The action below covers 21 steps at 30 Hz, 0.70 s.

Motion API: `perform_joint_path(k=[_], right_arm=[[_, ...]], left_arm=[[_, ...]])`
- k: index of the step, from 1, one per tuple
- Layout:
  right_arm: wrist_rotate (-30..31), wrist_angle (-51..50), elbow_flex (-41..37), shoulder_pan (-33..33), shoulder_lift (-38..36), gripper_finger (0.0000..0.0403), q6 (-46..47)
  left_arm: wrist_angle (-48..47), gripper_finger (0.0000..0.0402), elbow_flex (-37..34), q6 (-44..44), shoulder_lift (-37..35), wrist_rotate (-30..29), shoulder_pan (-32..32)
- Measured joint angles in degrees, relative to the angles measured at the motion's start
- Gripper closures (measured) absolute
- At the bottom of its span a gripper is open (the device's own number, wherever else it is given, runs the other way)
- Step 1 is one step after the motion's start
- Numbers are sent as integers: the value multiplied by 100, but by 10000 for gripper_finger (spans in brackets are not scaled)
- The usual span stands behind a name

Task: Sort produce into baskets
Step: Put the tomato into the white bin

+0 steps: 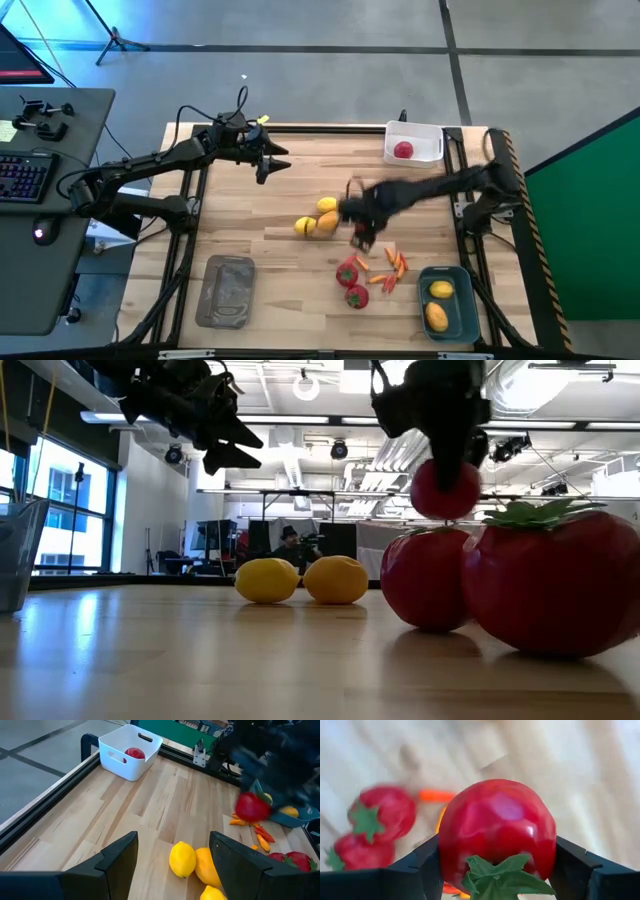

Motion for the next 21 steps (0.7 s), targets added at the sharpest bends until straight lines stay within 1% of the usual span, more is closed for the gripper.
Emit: perform_joint_path(k=[4, 8, 11, 15, 18, 21], right_arm=[[48, -478, 0, -1124, -365, 149, -185], [134, -838, -2, -2433, -470, 149, -667], [376, -876, -4, -3409, -460, 150, -1011], [814, -651, -7, -4561, -420, 151, -1440], [828, -495, -7, -5306, -345, 151, -1693], [868, -564, -9, -5855, -187, 151, -1913]], left_arm=[[101, 170, 0, 1, 0, -6, 0], [133, 170, 0, 1, 0, -122, 0], [131, 170, 0, 1, 1, -292, 0], [132, 170, 0, -8, 0, -519, 13], [149, 170, 0, -105, 0, -747, 13], [154, 170, 0, -109, 1, -956, 13]])
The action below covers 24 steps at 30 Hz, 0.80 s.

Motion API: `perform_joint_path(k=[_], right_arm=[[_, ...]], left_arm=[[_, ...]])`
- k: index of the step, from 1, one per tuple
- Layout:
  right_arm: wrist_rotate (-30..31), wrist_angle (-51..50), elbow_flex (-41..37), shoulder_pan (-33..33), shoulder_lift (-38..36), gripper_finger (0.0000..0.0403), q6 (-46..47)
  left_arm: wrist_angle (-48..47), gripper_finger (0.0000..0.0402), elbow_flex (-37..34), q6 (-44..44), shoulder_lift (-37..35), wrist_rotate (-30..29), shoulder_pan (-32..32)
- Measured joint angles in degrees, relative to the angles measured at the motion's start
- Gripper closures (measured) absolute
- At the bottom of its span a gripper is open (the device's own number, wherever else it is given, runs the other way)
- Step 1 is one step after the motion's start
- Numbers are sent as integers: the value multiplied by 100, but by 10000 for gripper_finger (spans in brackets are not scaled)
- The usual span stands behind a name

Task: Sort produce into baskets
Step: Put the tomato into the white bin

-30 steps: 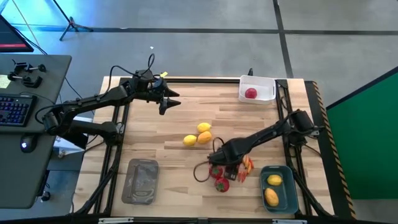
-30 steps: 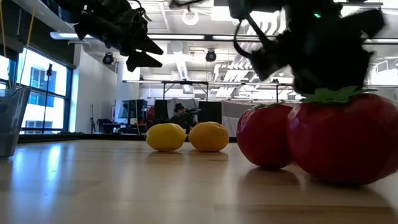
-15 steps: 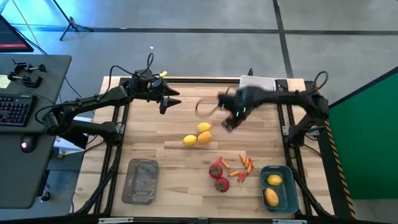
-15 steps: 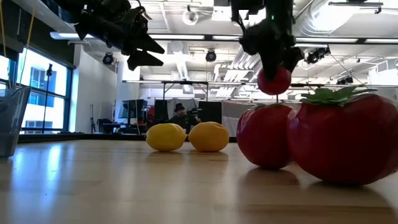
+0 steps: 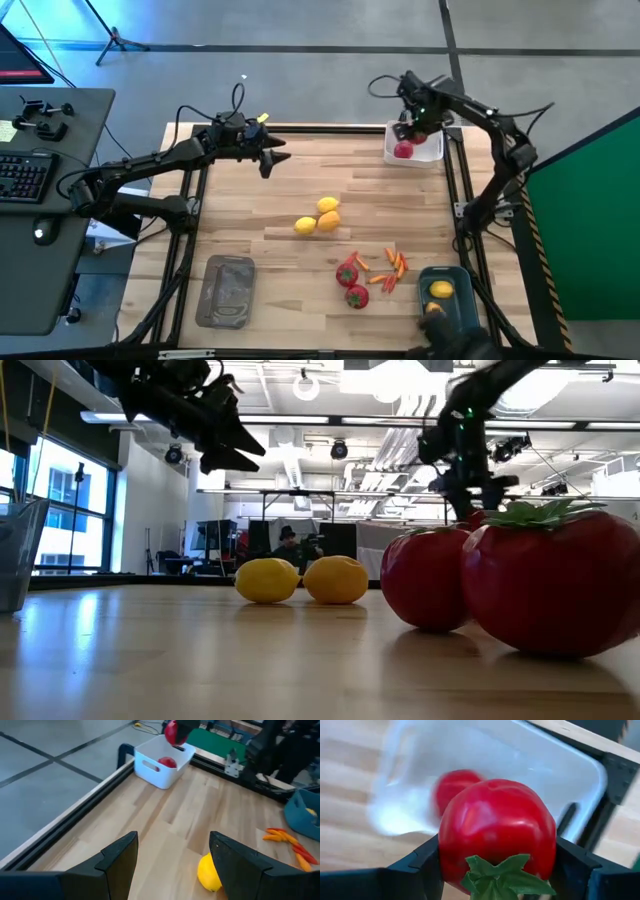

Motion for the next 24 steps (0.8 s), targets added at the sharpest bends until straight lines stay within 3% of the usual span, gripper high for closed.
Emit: perform_joint_path(k=[9, 14, 24], right_arm=[[-286, 379, -1, -581, 441, 151, 53], [-621, 965, -1, -519, 526, 151, 433], [-716, 1436, -2, -220, 902, 151, 784]], left_arm=[[0, 170, 0, -103, 2, -342, 0], [-2, 170, 0, -146, 2, -358, 0], [-2, 170, 0, -155, 2, -498, 0]])
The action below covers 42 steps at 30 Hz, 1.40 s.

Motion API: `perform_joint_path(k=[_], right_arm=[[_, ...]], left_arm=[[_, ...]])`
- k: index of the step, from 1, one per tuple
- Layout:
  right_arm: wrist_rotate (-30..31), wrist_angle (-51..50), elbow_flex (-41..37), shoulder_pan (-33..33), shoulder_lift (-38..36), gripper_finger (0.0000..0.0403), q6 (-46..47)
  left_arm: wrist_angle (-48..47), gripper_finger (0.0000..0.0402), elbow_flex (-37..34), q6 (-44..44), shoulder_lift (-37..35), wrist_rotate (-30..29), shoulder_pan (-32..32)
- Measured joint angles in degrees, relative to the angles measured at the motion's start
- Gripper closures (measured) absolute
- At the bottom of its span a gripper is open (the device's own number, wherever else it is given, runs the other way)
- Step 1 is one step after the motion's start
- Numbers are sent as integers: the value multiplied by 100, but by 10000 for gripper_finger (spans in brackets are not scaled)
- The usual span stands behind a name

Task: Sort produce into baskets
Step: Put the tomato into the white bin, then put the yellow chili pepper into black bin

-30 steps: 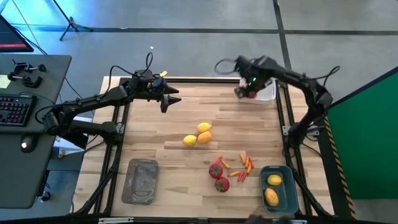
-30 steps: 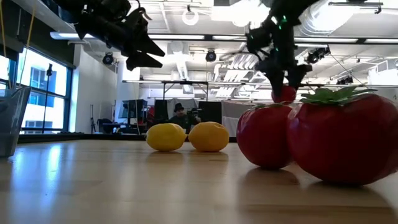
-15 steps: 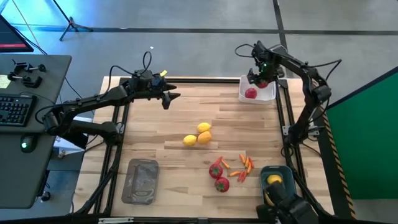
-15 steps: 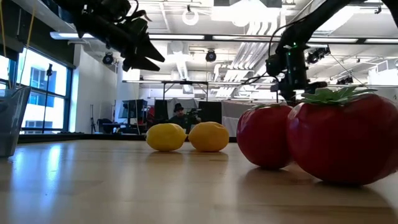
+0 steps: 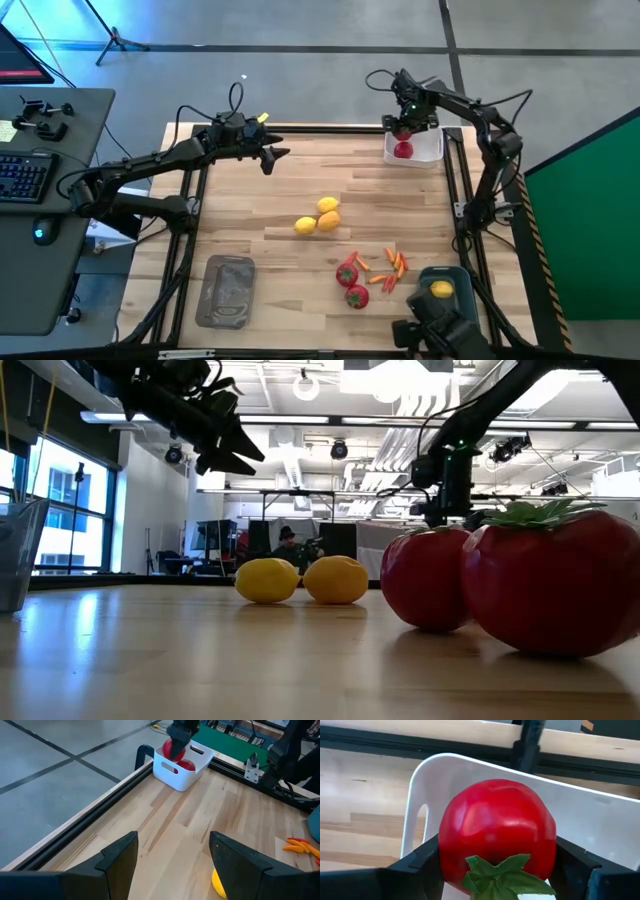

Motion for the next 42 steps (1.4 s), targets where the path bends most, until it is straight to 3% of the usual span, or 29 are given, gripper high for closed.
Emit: perform_joint_path(k=[5, 16, 33, 38, 42], right_arm=[[64, 232, 0, 59, 133, 151, 216], [110, 313, 0, 57, 135, 83, 394], [107, 69, 242, 91, 142, 77, 224], [316, -194, 877, 259, -24, 122, -293], [717, -17, 970, 691, -465, 224, -402]], left_arm=[[0, 170, 0, 2, 0, -37, 0], [-11, 170, 0, 107, 0, -55, 0], [-18, 170, 0, 111, 0, -48, 0], [-74, 170, 0, 111, 0, -46, 0], [-129, 170, 2, 111, 0, -43, 0]])
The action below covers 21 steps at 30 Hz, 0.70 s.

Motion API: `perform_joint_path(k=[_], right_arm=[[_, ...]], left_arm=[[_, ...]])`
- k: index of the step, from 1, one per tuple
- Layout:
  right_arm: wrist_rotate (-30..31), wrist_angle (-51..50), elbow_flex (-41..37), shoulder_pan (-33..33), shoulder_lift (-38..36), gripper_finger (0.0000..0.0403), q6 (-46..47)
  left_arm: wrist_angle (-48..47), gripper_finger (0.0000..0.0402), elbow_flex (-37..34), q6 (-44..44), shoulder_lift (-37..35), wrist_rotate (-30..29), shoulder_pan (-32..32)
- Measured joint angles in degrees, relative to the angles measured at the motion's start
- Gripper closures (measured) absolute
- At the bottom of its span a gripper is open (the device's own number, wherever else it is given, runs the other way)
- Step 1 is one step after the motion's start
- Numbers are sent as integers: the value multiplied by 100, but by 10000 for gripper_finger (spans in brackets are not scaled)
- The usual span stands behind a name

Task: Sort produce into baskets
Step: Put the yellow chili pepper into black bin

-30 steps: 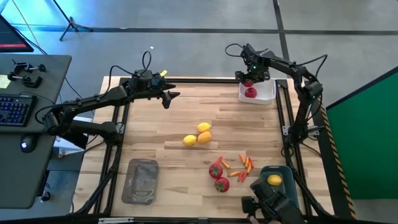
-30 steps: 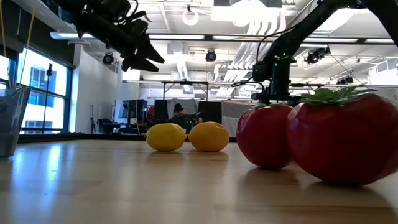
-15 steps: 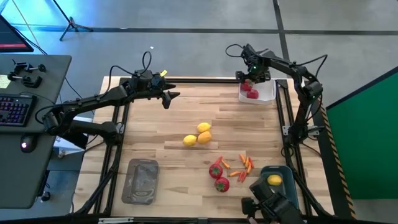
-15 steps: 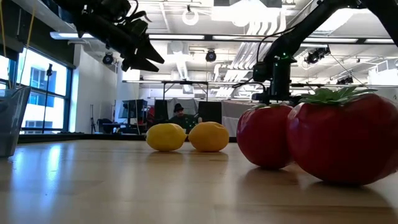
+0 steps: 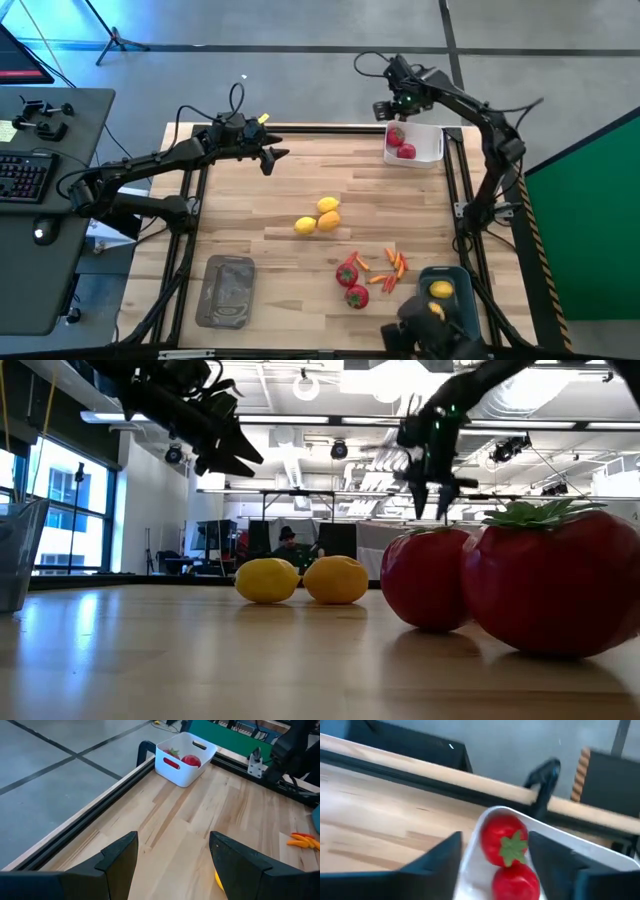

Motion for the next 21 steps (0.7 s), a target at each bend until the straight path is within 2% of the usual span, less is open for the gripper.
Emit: perform_joint_path(k=[4, 6, 8, 11, 15, 18, 21], right_arm=[[305, 452, -354, 553, -389, 355, 19], [314, 612, -573, 841, -531, 390, 99], [347, 805, -824, 1163, -655, 382, 264], [861, 1125, -1205, 1735, -893, 371, 825], [1227, 1513, -1787, 2539, -1216, 394, 1769], [1219, 1424, -2044, 3171, -1568, 397, 2337], [1194, 773, -2091, 3822, -1957, 392, 3114]], left_arm=[[-46, 170, 0, 0, 0, 5, 0], [-46, 170, 0, 0, 0, 5, 0], [-48, 170, 0, 27, 0, 26, 0], [-48, 170, 0, 65, 0, 261, -2], [-107, 170, 0, 92, 0, 491, -4], [-188, 170, 0, 112, 0, 555, -4], [-247, 170, 0, 111, 0, 600, -4]])
